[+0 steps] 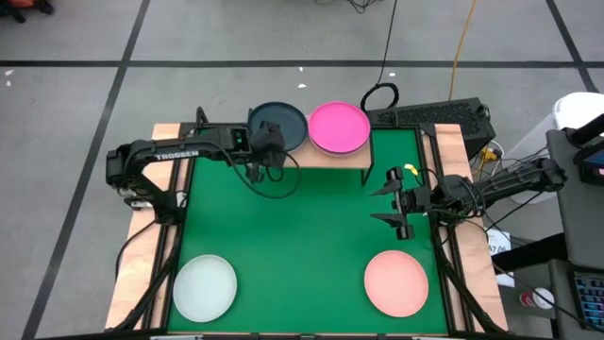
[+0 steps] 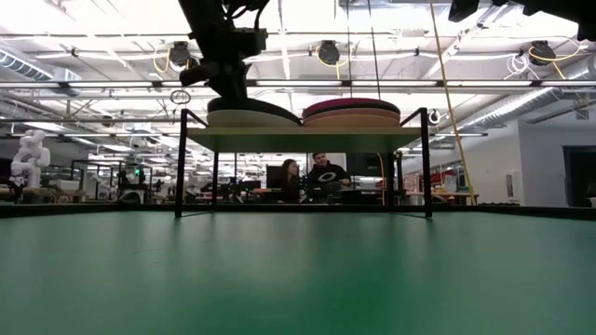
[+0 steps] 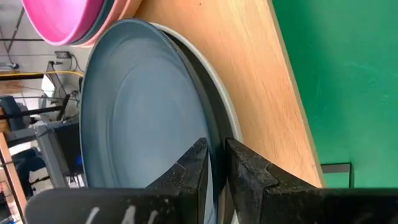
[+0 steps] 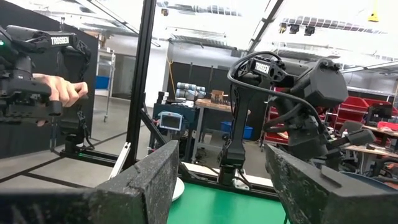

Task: Place and stack plates onto a shelf
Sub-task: Stack the dark blue plate on top of the white plate on the shelf

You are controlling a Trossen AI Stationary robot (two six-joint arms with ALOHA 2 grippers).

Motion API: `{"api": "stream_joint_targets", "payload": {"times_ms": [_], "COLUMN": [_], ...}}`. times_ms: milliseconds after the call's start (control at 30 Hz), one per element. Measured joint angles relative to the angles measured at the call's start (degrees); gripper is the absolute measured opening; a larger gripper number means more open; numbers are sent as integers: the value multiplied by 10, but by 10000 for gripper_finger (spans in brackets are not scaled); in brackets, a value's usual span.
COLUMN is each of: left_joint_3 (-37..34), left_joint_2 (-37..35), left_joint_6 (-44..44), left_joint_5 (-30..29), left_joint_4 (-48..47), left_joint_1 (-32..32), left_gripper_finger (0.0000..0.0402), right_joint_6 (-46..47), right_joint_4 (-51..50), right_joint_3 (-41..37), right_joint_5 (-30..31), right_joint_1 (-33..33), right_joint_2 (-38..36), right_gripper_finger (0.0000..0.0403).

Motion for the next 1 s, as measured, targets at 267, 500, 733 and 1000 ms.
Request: {"api": "stream_joint_targets", "payload": {"times_ms": [267, 500, 733, 1000], "left_joint_3": [21, 43, 43, 43], "left_joint_2": [-19, -34, -26, -19], "left_joint_6": [-13, -32, -63, -67], "left_joint_5": [-37, -31, -31, -35], "left_joint_4": [-32, -15, -18, -35], "left_joint_1": [-11, -38, -24, -12], "left_gripper_finger": [63, 63, 104, 163], "right_joint_6": [0, 0, 7, 5], "right_joint_4": [-3, -1, 0, 0], "right_joint_3": [0, 0, 0, 0], "right_joint_5": [0, 0, 0, 0], "right_joint_1": [0, 0, 0, 0], "right_joint_2": [0, 0, 0, 0], "right_gripper_finger": [222, 222, 222, 222]}}
